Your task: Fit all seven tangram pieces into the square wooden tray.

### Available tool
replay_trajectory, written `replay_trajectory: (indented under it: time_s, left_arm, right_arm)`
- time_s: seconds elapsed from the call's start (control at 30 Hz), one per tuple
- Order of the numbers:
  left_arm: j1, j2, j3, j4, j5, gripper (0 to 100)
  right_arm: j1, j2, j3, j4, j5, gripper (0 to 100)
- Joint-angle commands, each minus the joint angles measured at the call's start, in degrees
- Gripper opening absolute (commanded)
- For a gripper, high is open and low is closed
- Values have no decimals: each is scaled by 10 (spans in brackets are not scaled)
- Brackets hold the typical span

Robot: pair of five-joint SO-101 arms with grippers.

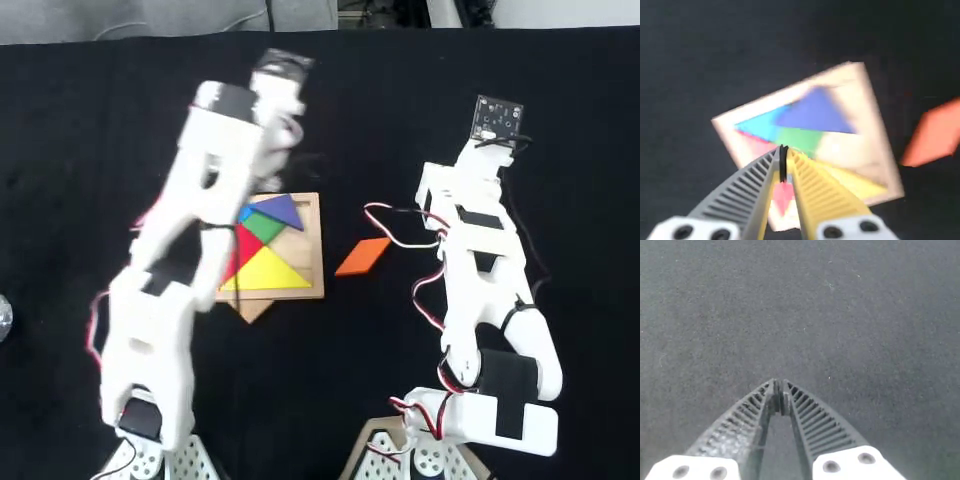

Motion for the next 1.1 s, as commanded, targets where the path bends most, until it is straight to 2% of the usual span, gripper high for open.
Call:
replay_trajectory:
  time_s: [0.0,0.13,0.3,0.4,0.53,0.63,0.97,1.07]
  left_arm:
    - [-65,6,52,-51,-155,30]
    - [-87,19,68,-64,-346,30]
    - [-73,23,72,-69,-479,30]
    - [-45,18,74,-63,-495,62]
    - [-33,18,68,-69,-494,202]
    - [-28,23,74,-69,-534,270]
    - [-30,33,74,-72,-626,274]
    - [-31,59,69,-112,-627,273]
  right_arm:
    - [7,-7,-33,-14,-1,11]
    - [6,-6,-33,-14,0,11]
    - [6,-5,-33,-14,0,11]
    - [6,-1,-40,-11,0,11]
    - [6,-1,-40,-11,0,11]
    - [6,-1,-41,-11,0,11]
    - [6,-1,-41,-11,0,11]
    - [5,-1,-41,-11,0,11]
